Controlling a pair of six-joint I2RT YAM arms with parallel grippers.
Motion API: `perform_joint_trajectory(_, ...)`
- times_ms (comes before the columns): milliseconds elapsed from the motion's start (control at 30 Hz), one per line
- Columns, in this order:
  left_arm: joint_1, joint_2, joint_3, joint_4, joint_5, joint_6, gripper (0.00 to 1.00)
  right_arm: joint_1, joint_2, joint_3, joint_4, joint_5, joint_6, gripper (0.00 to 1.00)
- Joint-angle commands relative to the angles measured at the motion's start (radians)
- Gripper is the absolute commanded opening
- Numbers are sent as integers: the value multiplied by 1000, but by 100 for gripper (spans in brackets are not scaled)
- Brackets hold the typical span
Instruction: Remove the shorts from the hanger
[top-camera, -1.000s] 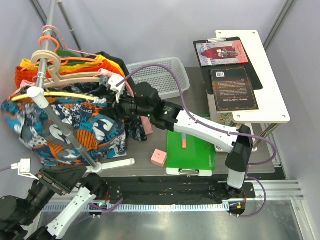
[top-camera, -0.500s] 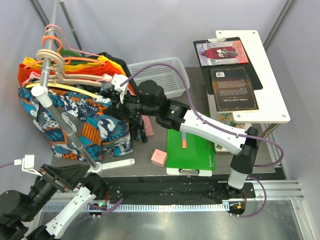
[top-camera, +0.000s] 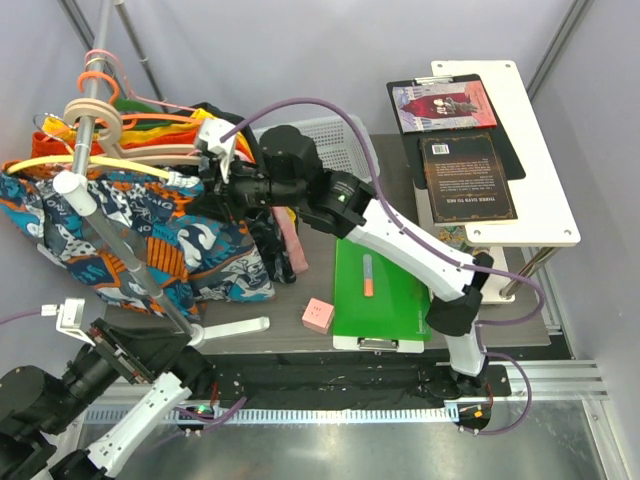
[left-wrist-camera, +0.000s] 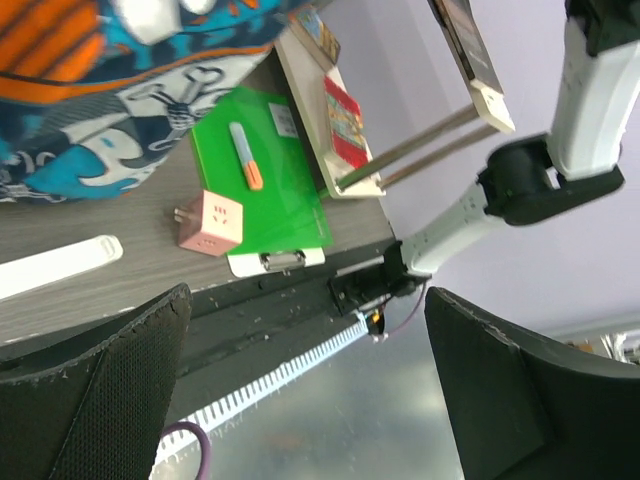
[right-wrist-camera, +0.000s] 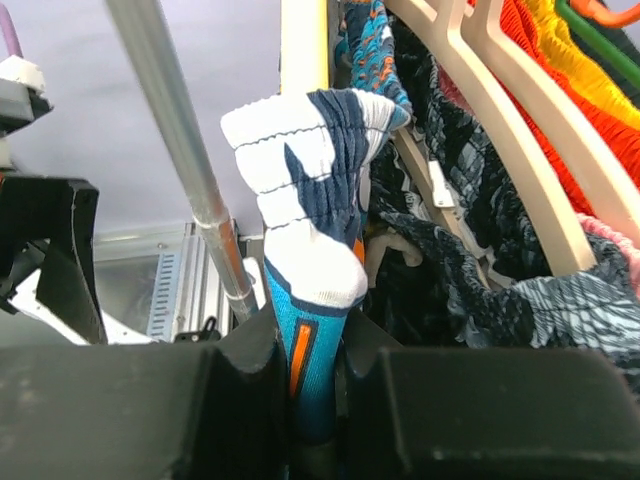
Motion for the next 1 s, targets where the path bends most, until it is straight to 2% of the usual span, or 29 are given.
perform_joint_trajectory(0,-4,94,49,49,114,58,98,19,54,159,4,6,55,1)
perform_joint_trajectory(467,-4,128,5,177,264,46,98,26,60,125,-96,56,29,1)
perform_joint_trajectory(567,-4,145,-25,223,316,34,97,26,30,65,-105,96,25,1)
perform_joint_trajectory(667,-4,183,-17,234,354,60,97,26,-56,-82,-55,136,40,1)
perform_joint_trajectory(800,-4,238,18,249,377,88,96,26,-243,-460,210,193,123,1)
perform_joint_trajectory(900,-4,261,3,307,396,78,96,26,-377,-641,327,231,150,1)
perform_joint_trajectory(967,-4,268,-21,348,399,59,96,25,-437,-706,358,244,170,1)
